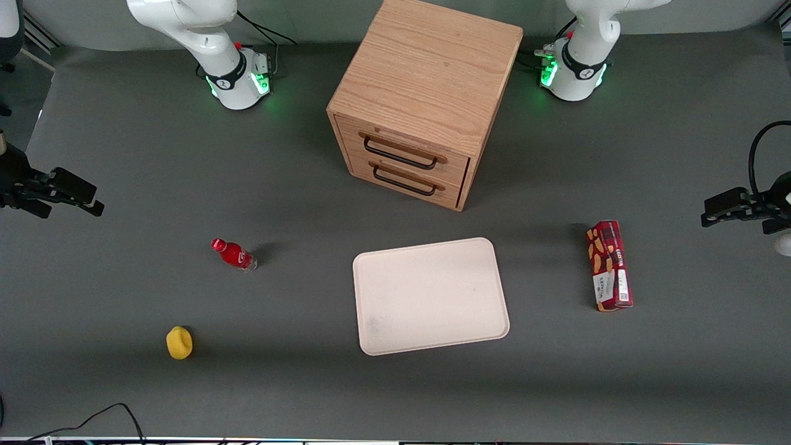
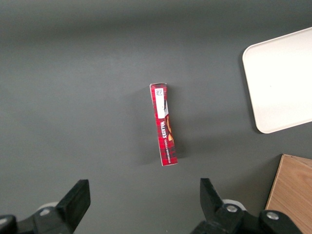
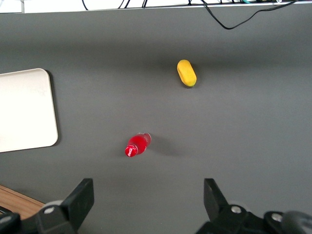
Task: Place red cookie box on tray
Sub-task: 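Move the open left gripper down toward the upright red cookie box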
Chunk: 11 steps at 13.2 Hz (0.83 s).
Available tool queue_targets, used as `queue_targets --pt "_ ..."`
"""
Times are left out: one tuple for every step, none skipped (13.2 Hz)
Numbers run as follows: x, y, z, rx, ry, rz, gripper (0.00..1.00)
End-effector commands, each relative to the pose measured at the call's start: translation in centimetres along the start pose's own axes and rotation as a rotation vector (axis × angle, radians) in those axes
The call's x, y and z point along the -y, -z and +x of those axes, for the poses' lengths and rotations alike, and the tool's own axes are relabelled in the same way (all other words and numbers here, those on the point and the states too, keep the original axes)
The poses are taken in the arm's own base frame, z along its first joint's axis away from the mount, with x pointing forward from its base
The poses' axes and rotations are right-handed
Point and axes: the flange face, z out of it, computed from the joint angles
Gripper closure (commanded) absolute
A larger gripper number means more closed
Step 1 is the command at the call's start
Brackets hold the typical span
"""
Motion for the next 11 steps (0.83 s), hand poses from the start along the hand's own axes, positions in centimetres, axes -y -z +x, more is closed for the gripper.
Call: queue_targets --pt "-1.8 -0.3 0.2 0.013 -0.024 -0.004 0.00" --pt "-1.8 -0.4 0.2 0.014 -0.024 -0.004 0.00" --pt "-1.8 -0.4 0.2 0.014 -0.023 -0.006 0.00" --pt "-1.7 -0.6 0.3 0.017 -0.023 -0.005 0.00" --pt "-1.8 -0.7 0.3 0.020 -0.024 -0.007 0.00" --pt "-1.7 -0.7 0.3 0.022 -0.027 -0.007 0.00" --pt "-1.7 -0.8 0.2 0.025 -0.026 -0.008 0.00" --pt "-1.8 -0.9 0.3 0.026 -0.029 -0.008 0.00" --pt "-1.9 -1.0 0.3 0.029 -0.029 -0.008 0.00" --pt "-2.1 -1.4 0.5 0.035 -0.032 -0.009 0.00" --pt "-2.1 -1.5 0.5 0.037 -0.029 -0.010 0.00"
